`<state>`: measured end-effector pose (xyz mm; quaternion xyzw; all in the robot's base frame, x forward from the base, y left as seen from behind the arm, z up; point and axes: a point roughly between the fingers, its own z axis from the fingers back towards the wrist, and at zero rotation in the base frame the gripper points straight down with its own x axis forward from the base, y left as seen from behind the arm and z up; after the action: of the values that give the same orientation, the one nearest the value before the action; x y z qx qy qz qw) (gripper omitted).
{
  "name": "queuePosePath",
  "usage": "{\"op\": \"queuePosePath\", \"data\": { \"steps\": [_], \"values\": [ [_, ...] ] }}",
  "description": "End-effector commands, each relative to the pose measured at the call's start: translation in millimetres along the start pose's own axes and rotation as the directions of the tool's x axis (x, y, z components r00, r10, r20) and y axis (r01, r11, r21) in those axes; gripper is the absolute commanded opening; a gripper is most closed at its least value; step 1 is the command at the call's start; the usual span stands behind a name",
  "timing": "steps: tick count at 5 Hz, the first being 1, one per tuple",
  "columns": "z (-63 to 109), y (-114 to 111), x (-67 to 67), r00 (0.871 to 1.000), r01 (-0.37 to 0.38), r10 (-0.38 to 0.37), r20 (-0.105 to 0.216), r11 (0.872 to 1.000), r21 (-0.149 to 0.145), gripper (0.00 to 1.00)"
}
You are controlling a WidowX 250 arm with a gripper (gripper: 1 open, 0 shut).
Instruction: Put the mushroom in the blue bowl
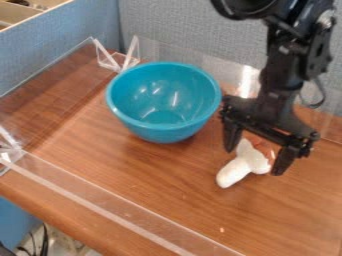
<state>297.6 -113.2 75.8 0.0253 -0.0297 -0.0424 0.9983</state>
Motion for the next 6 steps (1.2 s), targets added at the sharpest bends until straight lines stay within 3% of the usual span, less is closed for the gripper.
{"op": "queuePosePath", "data": {
  "steps": [1, 3, 5, 6],
  "values": [
    [18.4, 7, 9.9, 0.997, 0.042, -0.041, 0.060, 0.999, -0.016, 1.00],
    [13.4, 15, 18.0, 0.990, 0.138, -0.137, 0.040, 0.990, -0.006, 1.00],
    [-17.0, 23, 22.5, 0.994, 0.110, -0.110, 0.000, 0.994, 0.009, 1.00],
    [-33.6, 39, 20.8, 0.985, 0.170, -0.170, -0.017, 0.985, 0.010, 1.00]
  ]
}}
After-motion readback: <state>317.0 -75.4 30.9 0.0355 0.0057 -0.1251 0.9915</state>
